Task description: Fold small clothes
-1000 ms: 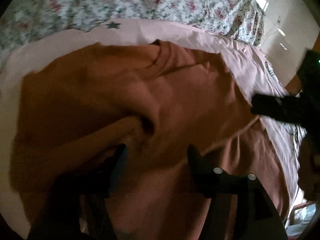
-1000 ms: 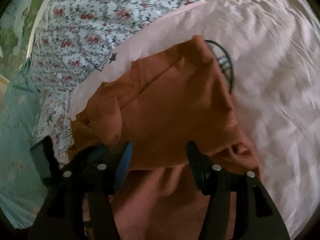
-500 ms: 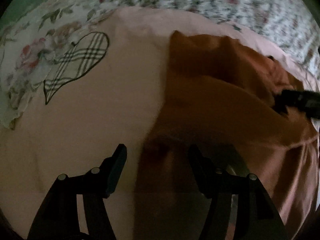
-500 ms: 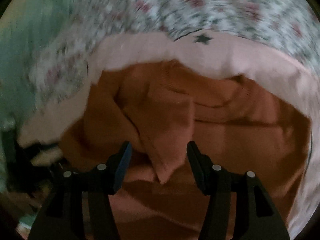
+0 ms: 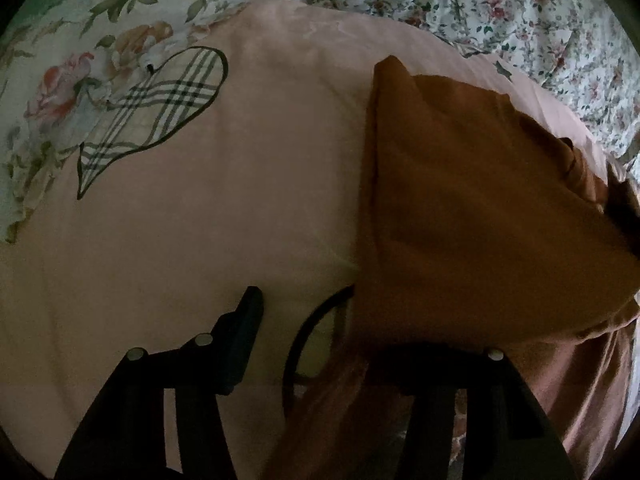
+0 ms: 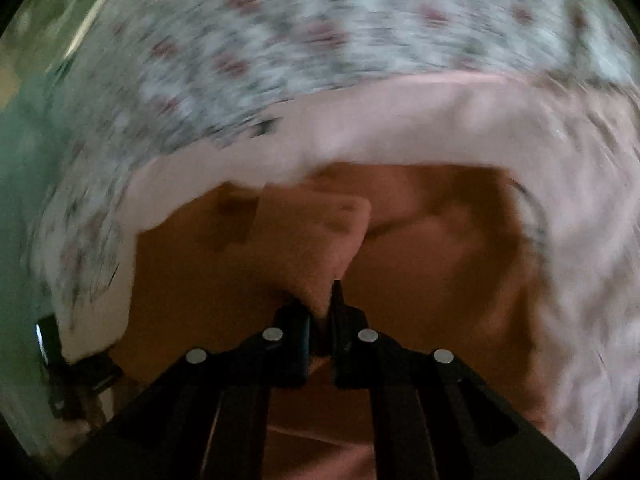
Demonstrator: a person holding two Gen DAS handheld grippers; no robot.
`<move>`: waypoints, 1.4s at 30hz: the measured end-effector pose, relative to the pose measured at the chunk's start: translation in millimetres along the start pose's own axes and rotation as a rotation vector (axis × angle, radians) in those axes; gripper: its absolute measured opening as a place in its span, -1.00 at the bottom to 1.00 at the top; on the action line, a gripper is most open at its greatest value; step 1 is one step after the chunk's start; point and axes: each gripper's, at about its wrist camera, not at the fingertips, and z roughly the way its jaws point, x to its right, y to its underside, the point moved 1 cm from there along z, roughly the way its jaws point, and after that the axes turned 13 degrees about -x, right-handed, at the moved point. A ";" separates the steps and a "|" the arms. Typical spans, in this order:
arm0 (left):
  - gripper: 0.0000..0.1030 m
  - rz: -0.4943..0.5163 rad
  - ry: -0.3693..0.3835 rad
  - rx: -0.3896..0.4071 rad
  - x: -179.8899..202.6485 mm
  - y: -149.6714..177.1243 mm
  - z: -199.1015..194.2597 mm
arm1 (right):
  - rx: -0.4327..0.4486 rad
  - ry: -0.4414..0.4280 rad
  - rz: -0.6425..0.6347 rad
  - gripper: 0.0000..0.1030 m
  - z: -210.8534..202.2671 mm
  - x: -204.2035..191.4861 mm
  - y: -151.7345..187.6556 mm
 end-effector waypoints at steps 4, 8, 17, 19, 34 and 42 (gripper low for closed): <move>0.03 0.012 -0.020 0.001 5.4 6.0 -0.1 | -0.111 -0.043 0.111 -0.81 21.5 34.8 26.7; 0.03 -0.035 0.027 -0.010 -7.7 3.1 -1.0 | -0.134 -0.082 0.203 -0.69 26.7 52.9 40.5; 0.04 -0.254 0.276 -0.020 -61.5 7.1 -1.2 | -0.051 -0.111 0.296 0.08 11.3 71.7 27.4; 0.04 -0.249 0.291 -0.031 -62.4 10.0 -2.8 | -0.060 -0.113 0.293 0.07 13.1 71.6 25.1; 0.47 -0.062 0.387 -0.053 -23.8 -66.9 -16.8 | -0.075 -0.003 0.194 0.08 5.0 68.7 22.4; 0.55 0.082 0.260 -0.116 15.0 -138.5 28.1 | -0.020 0.059 -0.081 0.42 -8.5 52.1 -46.3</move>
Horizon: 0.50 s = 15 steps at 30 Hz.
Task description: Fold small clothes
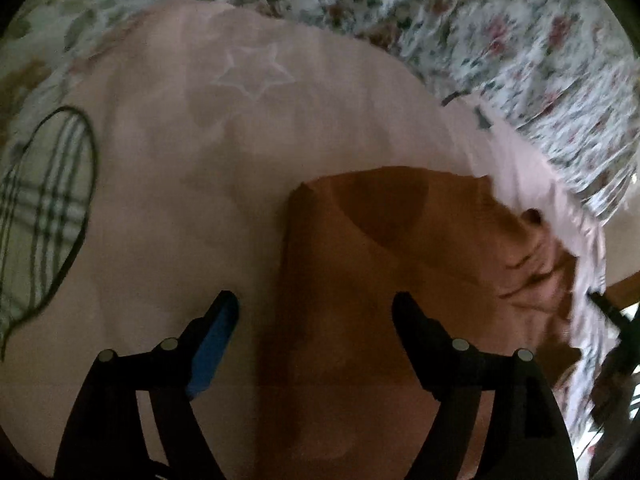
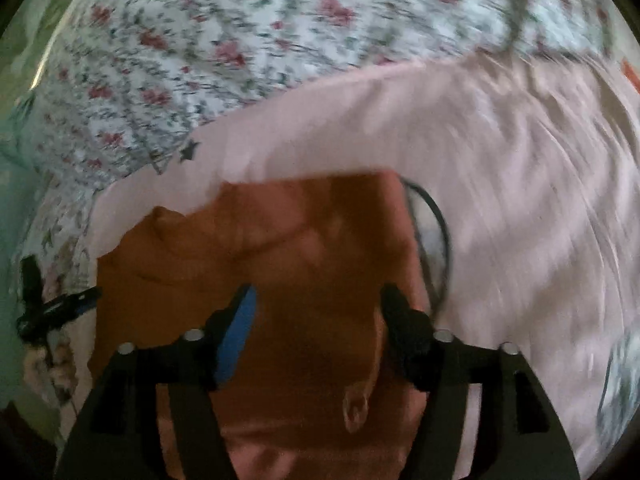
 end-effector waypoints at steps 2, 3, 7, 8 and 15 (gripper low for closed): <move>0.55 0.012 -0.014 -0.006 0.1 -10.5 6.3 | -0.005 0.046 -0.127 0.46 12.7 -9.1 -29.0; 0.56 0.018 -0.017 -0.001 0.8 -14.2 7.1 | -0.010 0.054 -0.164 0.53 17.2 -13.5 -37.4; 0.56 0.017 -0.015 0.005 -1.3 -27.1 9.4 | -0.062 0.061 -0.352 0.60 49.2 -36.4 -75.8; 0.56 0.018 -0.015 0.009 -0.1 -29.7 10.3 | -0.088 0.062 -0.396 0.60 59.7 -42.4 -81.2; -0.84 0.111 -0.079 0.068 21.3 -29.1 6.5 | -0.162 0.175 -0.511 -0.57 103.4 -61.8 -76.0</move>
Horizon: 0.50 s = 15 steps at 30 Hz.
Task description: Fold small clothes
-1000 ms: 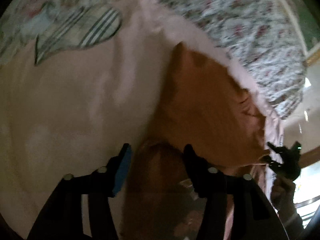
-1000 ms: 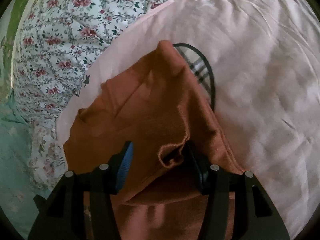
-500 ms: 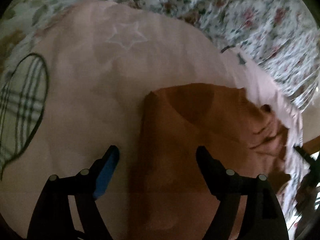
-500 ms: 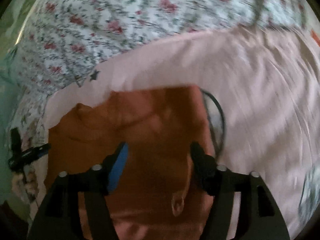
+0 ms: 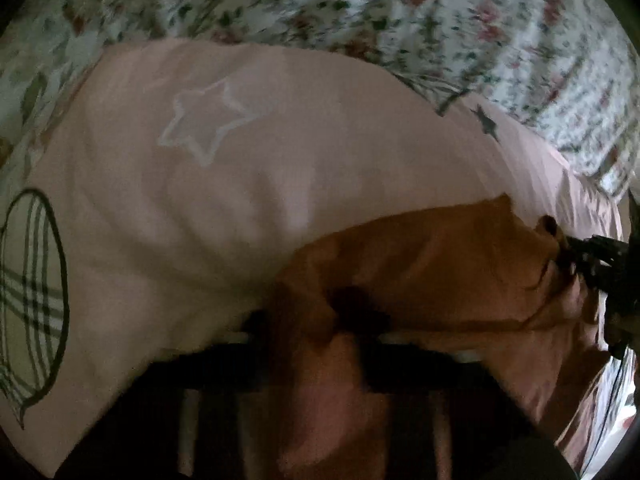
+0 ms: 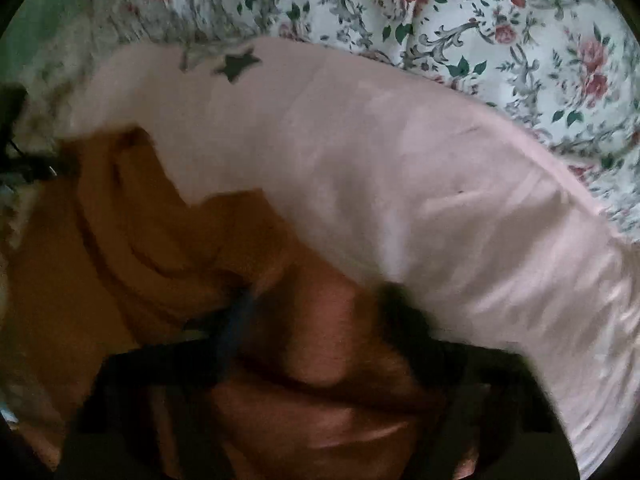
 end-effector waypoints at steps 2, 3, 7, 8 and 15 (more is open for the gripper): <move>-0.85 0.020 -0.048 0.044 11.3 0.7 -10.9 | 0.041 -0.092 0.100 -0.85 -14.9 11.1 3.9; -0.86 0.028 -0.073 0.081 15.7 2.3 -19.2 | 0.084 -0.093 0.122 -0.85 -26.3 14.0 5.9; -0.86 -0.013 -0.139 0.120 16.6 -1.2 -20.6 | 0.174 -0.070 0.216 -0.87 -42.9 23.2 10.6; -0.86 -0.034 -0.151 0.104 12.9 -3.5 -13.5 | 0.165 -0.052 0.222 -0.87 -37.0 22.8 9.6; -0.69 -0.073 -0.173 0.060 6.9 -9.8 -0.9 | 0.090 -0.019 0.296 -0.85 -3.1 21.6 9.8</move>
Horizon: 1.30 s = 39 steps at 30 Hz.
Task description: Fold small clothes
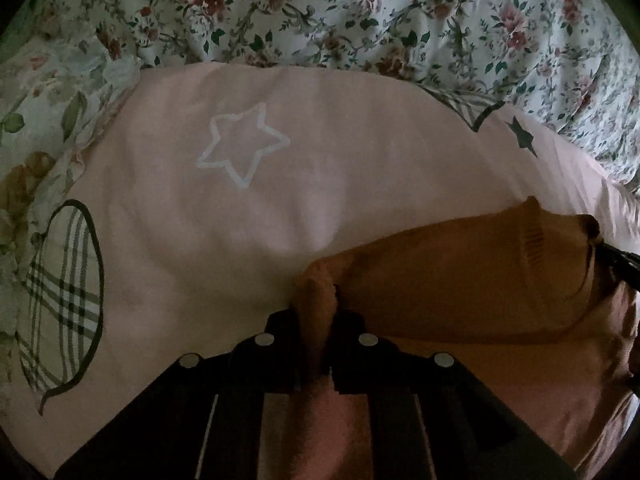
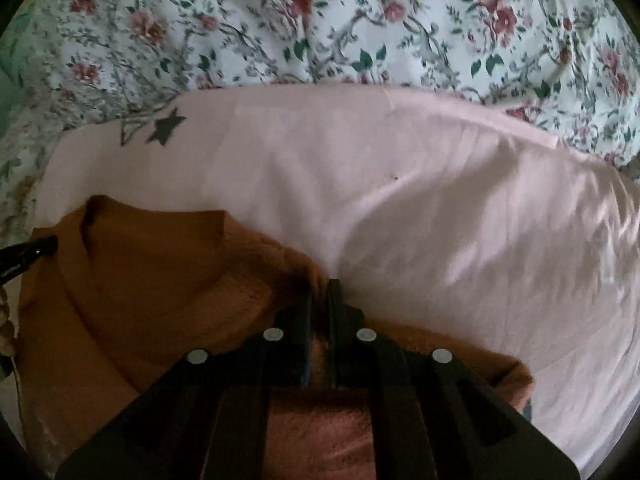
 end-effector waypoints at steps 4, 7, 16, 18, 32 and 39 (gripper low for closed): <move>-0.35 -0.043 0.013 0.014 -13.1 7.4 -28.9 | 0.021 -0.027 0.046 -0.54 -30.1 8.4 6.1; -0.14 -0.062 0.037 0.032 -27.5 34.8 -53.3 | 0.065 -0.037 0.077 -0.30 -69.4 22.0 31.0; 0.18 -0.114 0.140 -0.045 -45.1 162.5 -79.0 | 0.023 -0.117 0.201 -0.21 -114.0 27.0 143.4; 0.18 -0.123 0.162 -0.061 -44.6 190.3 -80.8 | 0.000 -0.127 0.224 -0.20 -119.0 24.8 174.6; 0.29 -0.129 0.252 -0.165 -68.0 335.8 -97.3 | -0.076 -0.186 0.254 -0.12 -137.6 -24.9 299.5; 0.35 -0.133 0.315 -0.217 -89.9 388.5 -101.2 | -0.079 -0.188 0.221 -0.01 -161.1 -33.7 346.4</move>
